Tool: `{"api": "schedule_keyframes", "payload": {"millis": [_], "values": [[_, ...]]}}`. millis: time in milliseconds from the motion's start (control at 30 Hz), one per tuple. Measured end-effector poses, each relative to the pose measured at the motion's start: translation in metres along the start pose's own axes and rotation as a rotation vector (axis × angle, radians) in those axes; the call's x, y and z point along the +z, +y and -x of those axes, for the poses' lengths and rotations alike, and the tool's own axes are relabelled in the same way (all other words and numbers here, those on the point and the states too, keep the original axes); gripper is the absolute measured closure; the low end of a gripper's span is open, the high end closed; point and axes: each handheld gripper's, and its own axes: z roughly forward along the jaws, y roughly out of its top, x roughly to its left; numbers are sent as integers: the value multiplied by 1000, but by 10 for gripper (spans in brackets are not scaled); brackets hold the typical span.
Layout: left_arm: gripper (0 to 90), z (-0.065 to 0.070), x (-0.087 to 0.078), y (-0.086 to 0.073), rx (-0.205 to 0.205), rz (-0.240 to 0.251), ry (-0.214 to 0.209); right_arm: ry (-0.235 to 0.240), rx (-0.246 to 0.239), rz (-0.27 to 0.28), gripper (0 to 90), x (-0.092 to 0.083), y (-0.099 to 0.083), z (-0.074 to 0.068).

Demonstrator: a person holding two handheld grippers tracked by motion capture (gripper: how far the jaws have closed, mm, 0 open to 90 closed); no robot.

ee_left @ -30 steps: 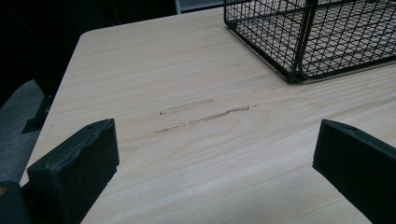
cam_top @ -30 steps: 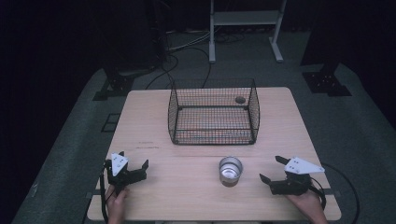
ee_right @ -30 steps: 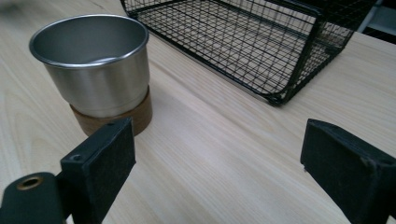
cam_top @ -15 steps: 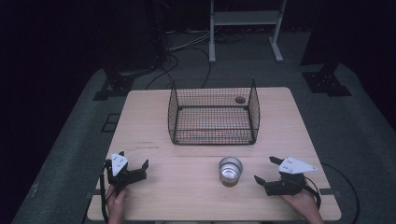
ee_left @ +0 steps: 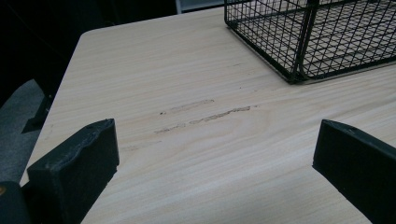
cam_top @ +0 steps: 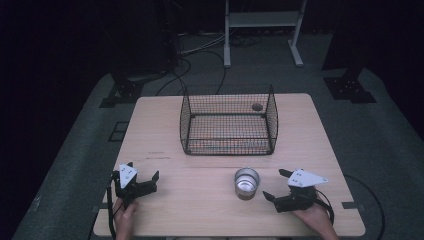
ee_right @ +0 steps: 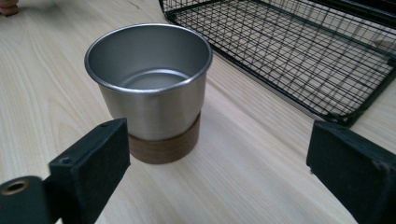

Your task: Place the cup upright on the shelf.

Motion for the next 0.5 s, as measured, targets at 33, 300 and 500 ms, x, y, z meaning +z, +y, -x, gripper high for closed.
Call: {"api": "schedule_keyframes", "payload": {"millis": [33, 300, 500], "values": [[0, 0, 0, 0, -2, 1, 0, 0, -2, -2, 43, 2, 1, -1], [0, 0, 0, 0, -5, 2, 0, 65, -7, -1, 32, 14, 8, -11], [0, -1, 0, 0, -6, 1, 2, 84, -22, -20, 31, 23, 12, -17]]}}
